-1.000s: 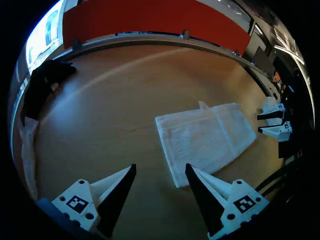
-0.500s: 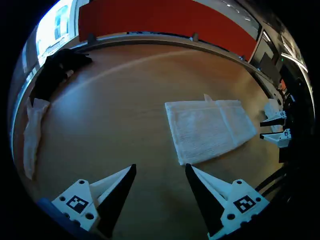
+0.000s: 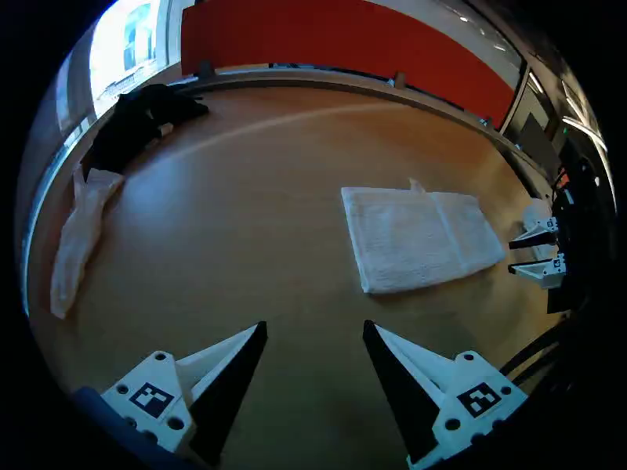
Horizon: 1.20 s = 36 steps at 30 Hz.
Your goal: Fold towel
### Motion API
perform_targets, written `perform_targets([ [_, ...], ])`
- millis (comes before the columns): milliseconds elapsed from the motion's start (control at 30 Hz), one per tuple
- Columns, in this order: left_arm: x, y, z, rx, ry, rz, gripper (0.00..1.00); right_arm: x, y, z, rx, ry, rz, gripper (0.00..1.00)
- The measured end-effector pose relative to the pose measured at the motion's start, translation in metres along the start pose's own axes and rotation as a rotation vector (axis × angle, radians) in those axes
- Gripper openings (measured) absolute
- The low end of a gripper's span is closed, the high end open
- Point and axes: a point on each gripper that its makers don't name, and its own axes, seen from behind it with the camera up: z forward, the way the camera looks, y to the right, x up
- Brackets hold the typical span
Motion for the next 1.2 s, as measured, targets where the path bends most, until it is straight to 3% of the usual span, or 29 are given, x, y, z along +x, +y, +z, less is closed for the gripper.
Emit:
perform_targets([
  [300, -0.021, -0.014, -0.024, 0.044, 0.013, -0.048, 0.91, -0.002, -0.001, 0.011, 0.037, -0.023, -0.071, 0.62],
  [567, -0.037, -0.021, -0.040, 0.065, 0.014, -0.084, 0.91, -0.001, 0.003, 0.019, 0.030, -0.028, -0.087, 0.26],
  [800, -0.043, -0.026, -0.048, 0.076, 0.014, -0.094, 0.91, -0.001, 0.004, 0.018, 0.030, -0.025, -0.084, 0.06],
  [1200, -0.047, -0.029, -0.054, 0.085, 0.018, -0.095, 0.91, 0.019, 0.004, 0.006, 0.014, 0.006, -0.122, 0.03],
])
